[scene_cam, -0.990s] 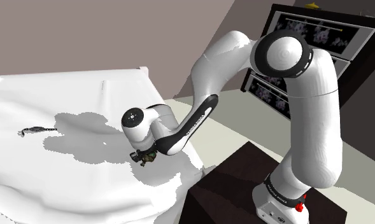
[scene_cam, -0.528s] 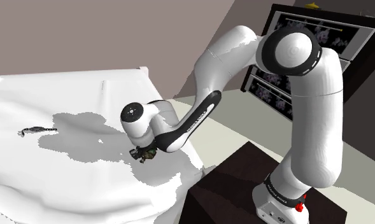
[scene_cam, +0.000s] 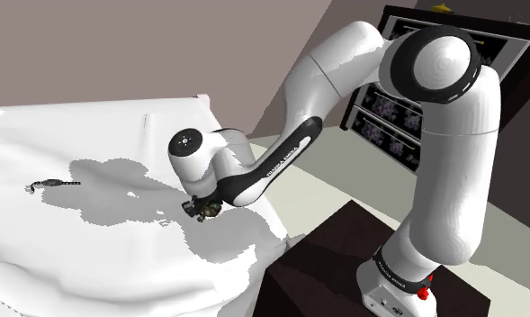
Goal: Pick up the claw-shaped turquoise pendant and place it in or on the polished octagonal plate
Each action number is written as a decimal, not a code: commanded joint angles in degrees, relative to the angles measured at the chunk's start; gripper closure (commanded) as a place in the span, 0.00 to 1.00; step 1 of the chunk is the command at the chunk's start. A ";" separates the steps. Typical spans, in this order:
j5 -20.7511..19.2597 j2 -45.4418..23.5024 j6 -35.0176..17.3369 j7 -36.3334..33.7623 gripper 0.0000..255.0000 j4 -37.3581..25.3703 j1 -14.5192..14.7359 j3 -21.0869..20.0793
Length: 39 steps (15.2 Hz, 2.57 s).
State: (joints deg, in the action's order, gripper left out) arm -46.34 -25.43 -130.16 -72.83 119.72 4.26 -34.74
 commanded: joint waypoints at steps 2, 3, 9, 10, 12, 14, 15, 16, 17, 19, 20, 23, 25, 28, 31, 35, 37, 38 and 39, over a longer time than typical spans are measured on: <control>2.00 1.93 1.12 1.70 1.00 0.07 -0.79 -1.07; 2.63 2.55 1.47 2.24 1.00 0.08 -1.04 -1.40; 2.06 0.20 1.58 8.63 1.00 -4.64 -4.26 0.88; 1.86 -0.52 1.62 9.81 1.00 -5.78 -4.79 1.36; 1.52 -2.07 1.77 12.18 1.00 -8.27 -5.77 2.31; 1.25 -3.78 2.05 14.59 1.00 -11.03 -6.65 3.22; 1.14 -4.69 2.23 15.80 1.00 -12.51 -7.06 3.64; 1.06 -5.65 2.45 17.03 1.00 -14.07 -7.44 4.06; 0.99 -6.64 2.69 18.27 1.00 -15.70 -7.79 4.47; 0.91 -8.75 3.29 20.77 1.00 -19.20 -8.42 5.24; 0.90 -9.87 3.64 22.05 1.00 -21.07 -8.69 5.61; 0.98 -13.51 4.92 25.97 1.00 -27.25 -9.32 6.63; 0.71 -15.00 4.91 26.73 1.00 -29.01 -9.32 7.09; -0.22 -16.39 3.73 25.84 1.00 -29.02 -8.93 7.74; -1.15 -17.84 2.59 24.97 1.00 -29.15 -8.51 8.42; -2.36 -19.86 1.13 23.84 1.00 -29.51 -7.92 9.34; -2.95 -20.90 0.43 23.30 1.00 -29.77 -7.62 9.80; -3.30 -21.53 0.02 22.98 1.00 -29.95 -7.43 10.08; -3.30 -21.53 0.02 22.98 1.00 -29.94 -7.43 10.08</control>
State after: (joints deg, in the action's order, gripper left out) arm -49.48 -46.64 -129.99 -49.68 89.94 -3.32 -24.78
